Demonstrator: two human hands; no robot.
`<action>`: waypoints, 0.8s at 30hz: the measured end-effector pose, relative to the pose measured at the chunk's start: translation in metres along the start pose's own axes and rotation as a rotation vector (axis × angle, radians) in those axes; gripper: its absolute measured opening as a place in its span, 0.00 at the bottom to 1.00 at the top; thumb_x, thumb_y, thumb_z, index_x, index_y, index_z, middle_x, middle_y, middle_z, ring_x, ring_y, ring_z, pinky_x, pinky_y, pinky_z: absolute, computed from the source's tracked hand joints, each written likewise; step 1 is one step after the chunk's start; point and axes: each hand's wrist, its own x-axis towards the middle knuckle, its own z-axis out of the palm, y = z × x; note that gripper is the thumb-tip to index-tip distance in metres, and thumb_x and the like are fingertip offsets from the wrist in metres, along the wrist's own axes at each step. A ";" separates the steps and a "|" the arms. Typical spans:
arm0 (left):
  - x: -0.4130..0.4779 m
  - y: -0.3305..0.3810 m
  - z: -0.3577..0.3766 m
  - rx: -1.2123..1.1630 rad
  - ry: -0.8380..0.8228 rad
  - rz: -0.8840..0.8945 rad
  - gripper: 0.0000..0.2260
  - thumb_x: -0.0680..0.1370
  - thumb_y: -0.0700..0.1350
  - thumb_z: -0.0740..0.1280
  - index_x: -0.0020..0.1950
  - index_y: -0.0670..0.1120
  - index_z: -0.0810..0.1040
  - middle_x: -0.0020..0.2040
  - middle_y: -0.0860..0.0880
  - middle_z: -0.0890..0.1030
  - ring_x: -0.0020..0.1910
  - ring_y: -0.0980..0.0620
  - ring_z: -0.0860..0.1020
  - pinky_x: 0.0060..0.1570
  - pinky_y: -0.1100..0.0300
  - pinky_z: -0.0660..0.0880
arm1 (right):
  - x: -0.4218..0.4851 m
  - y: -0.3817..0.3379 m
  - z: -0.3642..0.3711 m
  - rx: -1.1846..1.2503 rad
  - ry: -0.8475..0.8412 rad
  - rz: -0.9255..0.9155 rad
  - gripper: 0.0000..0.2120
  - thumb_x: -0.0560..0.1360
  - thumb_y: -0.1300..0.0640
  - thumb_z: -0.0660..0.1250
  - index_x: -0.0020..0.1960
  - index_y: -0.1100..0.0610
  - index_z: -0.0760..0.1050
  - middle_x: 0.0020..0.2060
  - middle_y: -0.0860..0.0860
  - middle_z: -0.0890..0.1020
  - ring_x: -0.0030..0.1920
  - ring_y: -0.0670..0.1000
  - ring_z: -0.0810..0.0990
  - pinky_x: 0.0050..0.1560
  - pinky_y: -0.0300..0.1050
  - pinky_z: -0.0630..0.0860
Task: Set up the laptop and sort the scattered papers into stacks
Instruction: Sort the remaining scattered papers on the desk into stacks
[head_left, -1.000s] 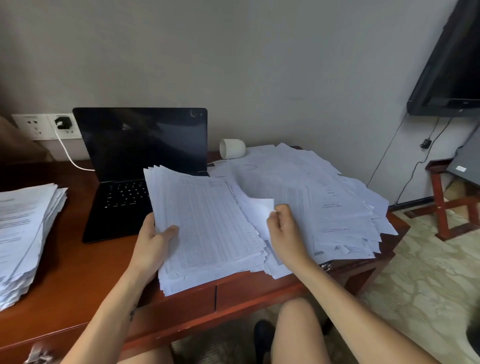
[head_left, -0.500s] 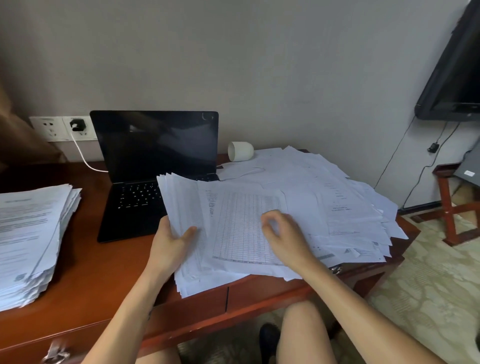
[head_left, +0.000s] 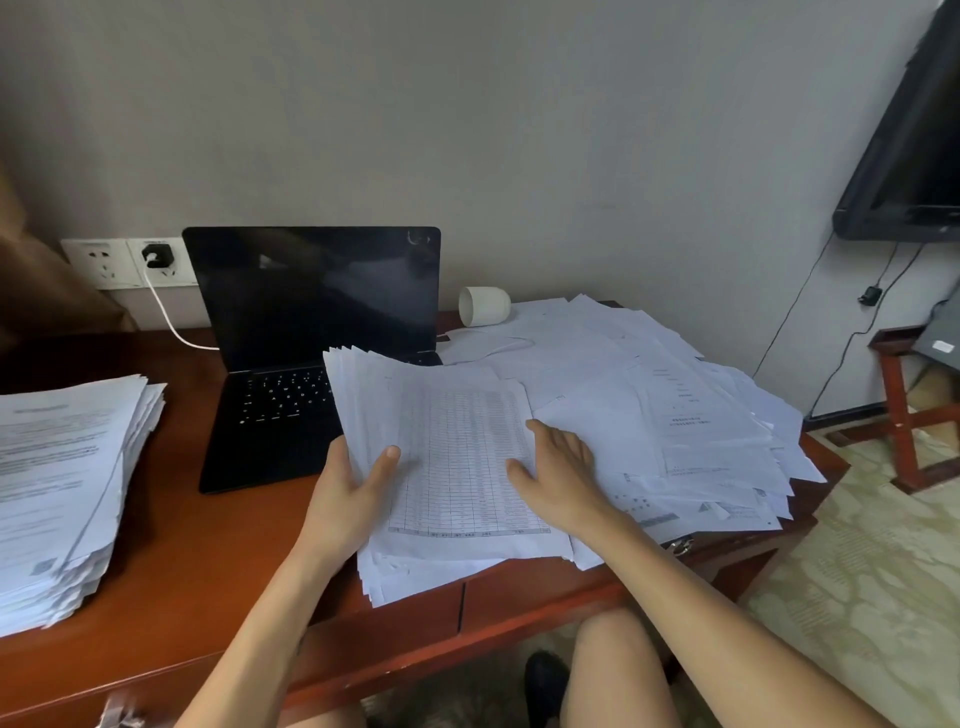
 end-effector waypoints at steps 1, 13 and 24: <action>0.000 0.000 0.000 -0.010 -0.005 -0.015 0.23 0.81 0.56 0.69 0.72 0.49 0.69 0.63 0.56 0.79 0.60 0.57 0.80 0.52 0.63 0.77 | 0.004 -0.002 0.001 0.037 -0.006 0.002 0.31 0.82 0.45 0.59 0.80 0.55 0.56 0.75 0.52 0.67 0.75 0.55 0.61 0.77 0.53 0.55; 0.009 -0.008 -0.007 -0.184 -0.091 -0.142 0.24 0.84 0.36 0.65 0.75 0.53 0.62 0.65 0.54 0.77 0.63 0.51 0.79 0.55 0.56 0.80 | 0.042 0.021 -0.007 0.268 0.063 -0.132 0.20 0.80 0.60 0.60 0.72 0.54 0.71 0.56 0.48 0.83 0.55 0.50 0.80 0.58 0.52 0.77; 0.023 -0.015 -0.028 -0.168 0.149 -0.104 0.24 0.83 0.35 0.64 0.73 0.56 0.64 0.67 0.51 0.75 0.66 0.46 0.77 0.64 0.42 0.76 | 0.119 0.055 -0.045 -0.097 -0.290 -0.177 0.36 0.76 0.54 0.66 0.81 0.44 0.56 0.82 0.45 0.50 0.81 0.49 0.43 0.79 0.50 0.46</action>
